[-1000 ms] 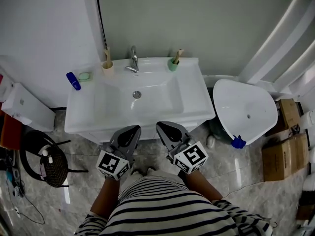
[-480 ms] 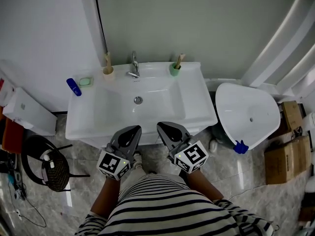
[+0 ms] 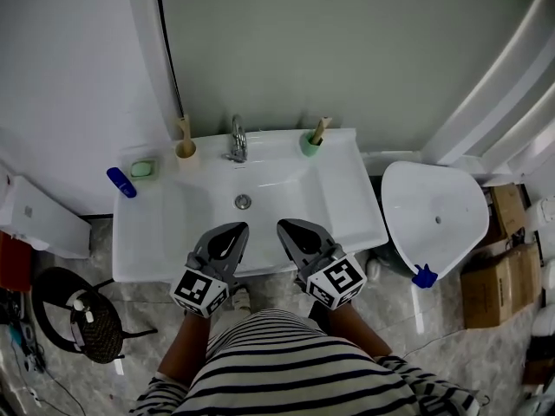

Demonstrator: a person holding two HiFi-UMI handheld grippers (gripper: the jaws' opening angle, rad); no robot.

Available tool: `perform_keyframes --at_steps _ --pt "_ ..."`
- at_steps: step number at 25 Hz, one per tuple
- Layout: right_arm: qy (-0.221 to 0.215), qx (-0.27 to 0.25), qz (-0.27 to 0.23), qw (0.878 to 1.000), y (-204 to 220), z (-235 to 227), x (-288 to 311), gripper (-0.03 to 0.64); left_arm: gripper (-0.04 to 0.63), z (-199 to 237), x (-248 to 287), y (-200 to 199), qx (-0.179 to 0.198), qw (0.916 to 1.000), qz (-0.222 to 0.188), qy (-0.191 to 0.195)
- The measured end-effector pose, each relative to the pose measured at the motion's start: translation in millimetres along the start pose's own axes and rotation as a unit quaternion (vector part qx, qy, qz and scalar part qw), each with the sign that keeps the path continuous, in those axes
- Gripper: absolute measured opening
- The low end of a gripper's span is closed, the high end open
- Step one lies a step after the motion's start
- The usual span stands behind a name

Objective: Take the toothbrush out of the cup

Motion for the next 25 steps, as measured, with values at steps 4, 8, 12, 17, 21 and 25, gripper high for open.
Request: perform_keyframes --at_steps 4,8,12,17,21,25 --pt "0.007 0.001 0.003 1.0 0 -13 35 0.008 0.008 35 15 2 -0.008 0.9999 -0.001 0.008" --pt "0.012 0.004 0.007 1.0 3 -19 65 0.008 0.008 64 21 6 -0.013 0.9998 0.004 0.015" --pt "0.019 0.005 0.011 1.0 5 -22 88 0.008 0.008 89 25 11 -0.025 0.9995 0.006 0.021" --pt "0.021 0.005 0.021 1.0 6 -26 103 0.008 0.008 104 31 15 -0.037 0.999 0.009 0.025" --pt "0.026 0.007 0.023 0.999 8 -32 107 0.008 0.008 106 37 20 -0.041 0.9985 0.014 0.032" --pt "0.02 0.007 0.022 1.0 9 -37 112 0.008 0.008 109 41 17 -0.034 0.9989 0.015 0.028"
Point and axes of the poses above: the fingertips, and each gripper's own axes: x forward along the fingers, z to its left, y out of its underside, the point moved 6 cm from there along -x, backward along the fingers, and after that the axes turned 1 degree about -z, right-handed, at the moved point
